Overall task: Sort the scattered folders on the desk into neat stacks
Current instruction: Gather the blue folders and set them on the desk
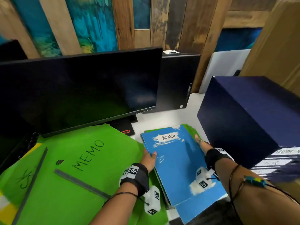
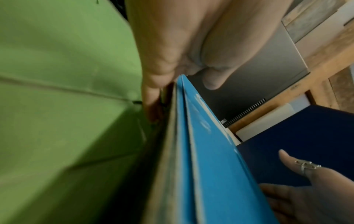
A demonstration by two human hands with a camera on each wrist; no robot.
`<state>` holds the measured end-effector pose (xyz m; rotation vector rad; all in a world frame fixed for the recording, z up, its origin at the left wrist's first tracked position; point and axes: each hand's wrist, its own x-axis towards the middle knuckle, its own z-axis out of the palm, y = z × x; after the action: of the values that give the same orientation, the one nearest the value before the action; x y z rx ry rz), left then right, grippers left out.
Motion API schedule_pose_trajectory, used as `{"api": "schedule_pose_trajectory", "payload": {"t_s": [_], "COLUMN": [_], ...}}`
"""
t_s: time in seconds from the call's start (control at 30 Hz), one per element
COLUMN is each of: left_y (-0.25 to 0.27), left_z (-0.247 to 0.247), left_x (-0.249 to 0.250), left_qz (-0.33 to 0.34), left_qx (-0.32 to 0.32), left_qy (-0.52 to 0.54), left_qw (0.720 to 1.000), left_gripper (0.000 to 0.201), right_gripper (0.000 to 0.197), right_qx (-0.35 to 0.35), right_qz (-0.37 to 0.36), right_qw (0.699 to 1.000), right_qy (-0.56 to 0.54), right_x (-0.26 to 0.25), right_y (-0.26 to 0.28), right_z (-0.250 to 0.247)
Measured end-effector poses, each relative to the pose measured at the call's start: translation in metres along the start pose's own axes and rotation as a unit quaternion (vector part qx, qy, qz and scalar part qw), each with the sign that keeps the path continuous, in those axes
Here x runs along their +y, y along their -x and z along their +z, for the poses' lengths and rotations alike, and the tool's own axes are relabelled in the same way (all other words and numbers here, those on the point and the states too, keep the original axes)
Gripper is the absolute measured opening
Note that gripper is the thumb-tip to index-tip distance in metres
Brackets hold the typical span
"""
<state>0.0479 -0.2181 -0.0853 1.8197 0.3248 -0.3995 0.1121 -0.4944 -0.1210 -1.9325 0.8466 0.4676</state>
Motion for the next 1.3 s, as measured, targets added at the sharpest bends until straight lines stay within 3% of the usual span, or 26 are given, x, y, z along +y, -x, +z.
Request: {"api": "schedule_pose_trajectory", "payload": {"t_s": [0.1,0.17,0.23,0.33,0.43,0.63,0.8,0.87,0.97,1.13,1.3], "left_y": [-0.031,-0.016,-0.003,0.002,0.003,-0.002,-0.004,-0.004,-0.006,0.002,0.025], "left_z": [0.023,0.016,0.007,0.002,0.004,0.012,0.01,0.006,-0.002,-0.019,-0.038], "left_x": [-0.018,0.001,0.015,0.021,0.025,0.018,0.021,0.023,0.026,0.045,0.087], "left_qz": [-0.037,-0.08,-0.12,-0.158,-0.153,-0.134,-0.113,-0.098,-0.091,-0.056,0.065], "left_qx": [0.055,0.1,0.11,0.072,0.03,0.025,0.031,0.025,0.015,0.018,0.042], "left_qy": [0.03,0.066,0.082,0.102,0.105,0.127,0.144,0.127,0.132,0.217,0.279], "left_qw": [0.997,0.99,0.983,0.98,0.982,0.982,0.983,0.987,0.987,0.974,0.957], "left_gripper": [0.073,0.07,0.064,0.065,0.068,0.055,0.047,0.044,0.048,0.049,0.032], "right_gripper": [0.114,0.094,0.08,0.103,0.121,0.142,0.145,0.127,0.073,0.066,0.034], "right_qx": [-0.006,0.018,0.051,0.033,0.013,0.027,0.069,0.085,0.096,0.107,0.076], "right_qz": [-0.006,0.011,0.016,0.045,0.05,0.058,0.017,-0.026,-0.081,-0.17,-0.281], "right_qw": [0.993,0.984,0.974,0.974,0.982,0.997,0.995,0.994,0.988,0.976,0.927], "right_qy": [-0.115,-0.177,-0.222,-0.221,-0.18,-0.043,-0.063,-0.068,-0.087,-0.08,-0.235], "right_x": [0.013,-0.003,-0.007,-0.005,-0.004,0.031,-0.011,-0.034,-0.057,-0.085,-0.101], "right_y": [-0.019,0.033,0.052,0.058,0.052,-0.033,0.027,0.061,0.102,0.132,0.156], "right_z": [-0.005,-0.008,-0.012,-0.015,-0.011,-0.01,-0.015,-0.019,-0.023,-0.035,-0.051]}}
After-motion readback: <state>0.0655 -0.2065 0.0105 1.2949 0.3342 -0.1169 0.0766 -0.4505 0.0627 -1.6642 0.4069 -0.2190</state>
